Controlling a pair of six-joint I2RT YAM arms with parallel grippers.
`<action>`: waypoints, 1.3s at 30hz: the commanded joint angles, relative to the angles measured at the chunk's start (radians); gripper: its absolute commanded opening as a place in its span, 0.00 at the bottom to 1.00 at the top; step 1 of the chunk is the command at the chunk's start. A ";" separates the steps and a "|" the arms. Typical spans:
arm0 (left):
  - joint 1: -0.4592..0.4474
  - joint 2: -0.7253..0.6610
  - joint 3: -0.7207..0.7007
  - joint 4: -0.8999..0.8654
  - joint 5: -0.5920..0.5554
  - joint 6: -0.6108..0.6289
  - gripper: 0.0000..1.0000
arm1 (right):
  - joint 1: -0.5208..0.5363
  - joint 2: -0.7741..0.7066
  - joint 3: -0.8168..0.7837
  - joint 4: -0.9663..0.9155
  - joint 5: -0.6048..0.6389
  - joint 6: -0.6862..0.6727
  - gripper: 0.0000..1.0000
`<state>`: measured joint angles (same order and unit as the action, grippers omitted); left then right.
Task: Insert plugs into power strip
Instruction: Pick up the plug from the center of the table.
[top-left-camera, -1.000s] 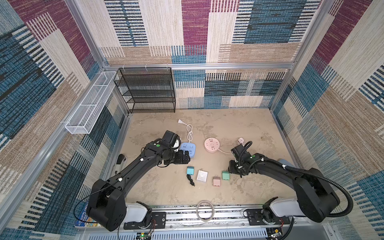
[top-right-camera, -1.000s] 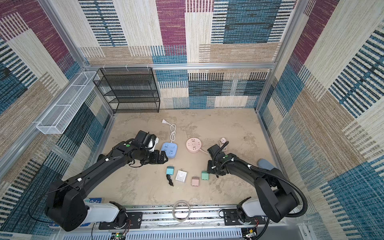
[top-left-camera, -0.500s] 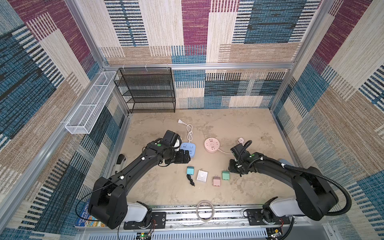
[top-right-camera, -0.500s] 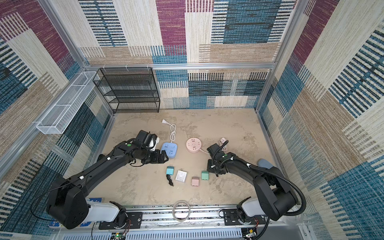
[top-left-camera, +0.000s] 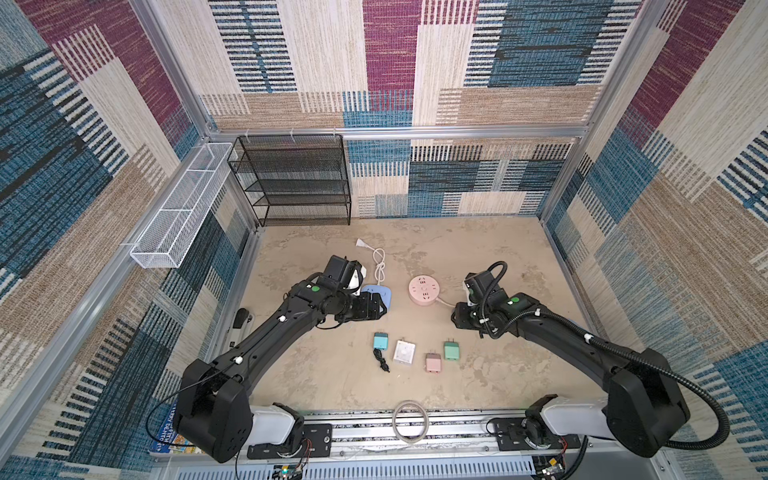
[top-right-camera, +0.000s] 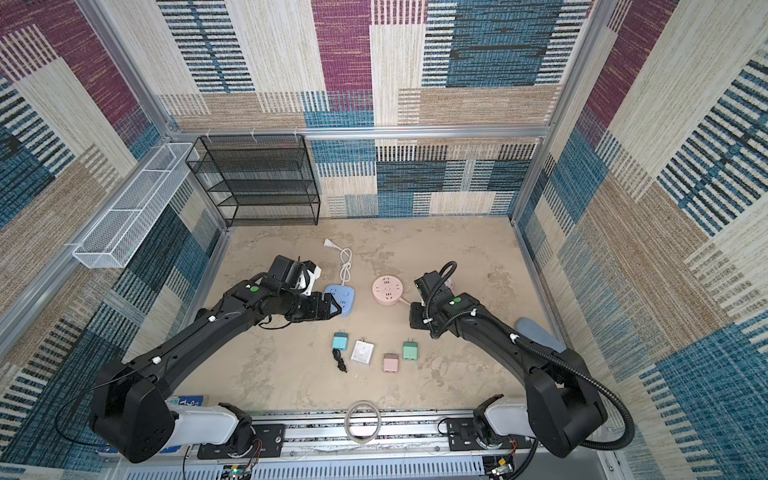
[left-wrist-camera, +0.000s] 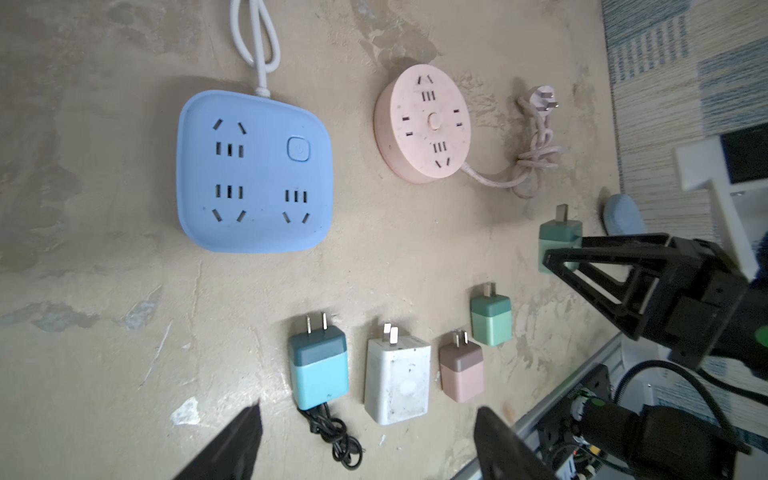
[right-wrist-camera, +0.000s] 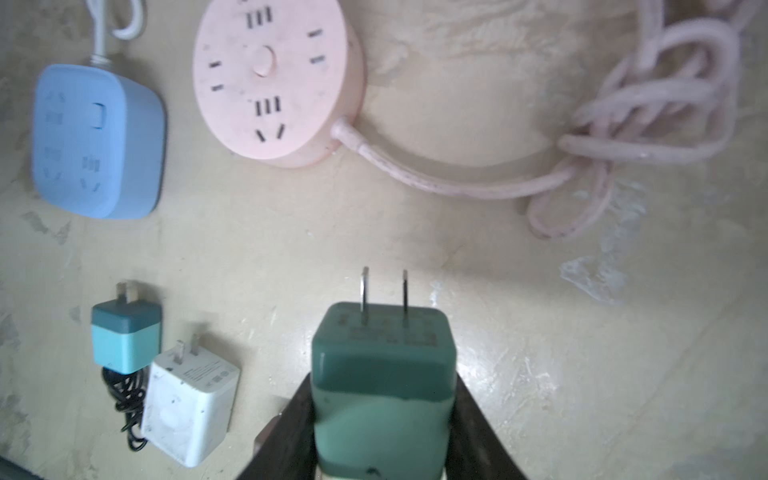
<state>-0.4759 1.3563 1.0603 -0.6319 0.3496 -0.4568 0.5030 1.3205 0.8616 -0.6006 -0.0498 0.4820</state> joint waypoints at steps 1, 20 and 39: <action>-0.004 -0.020 0.009 0.012 0.050 -0.038 0.85 | 0.001 0.004 0.033 -0.011 -0.077 -0.061 0.00; -0.026 -0.030 -0.006 0.044 0.118 -0.091 0.82 | 0.190 0.091 0.161 0.060 -0.271 -0.156 0.00; -0.067 0.003 -0.046 0.144 0.201 -0.164 0.71 | 0.279 0.140 0.237 0.150 -0.306 -0.201 0.00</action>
<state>-0.5392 1.3552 1.0214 -0.5190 0.5297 -0.6029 0.7780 1.4658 1.0878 -0.4953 -0.3481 0.2901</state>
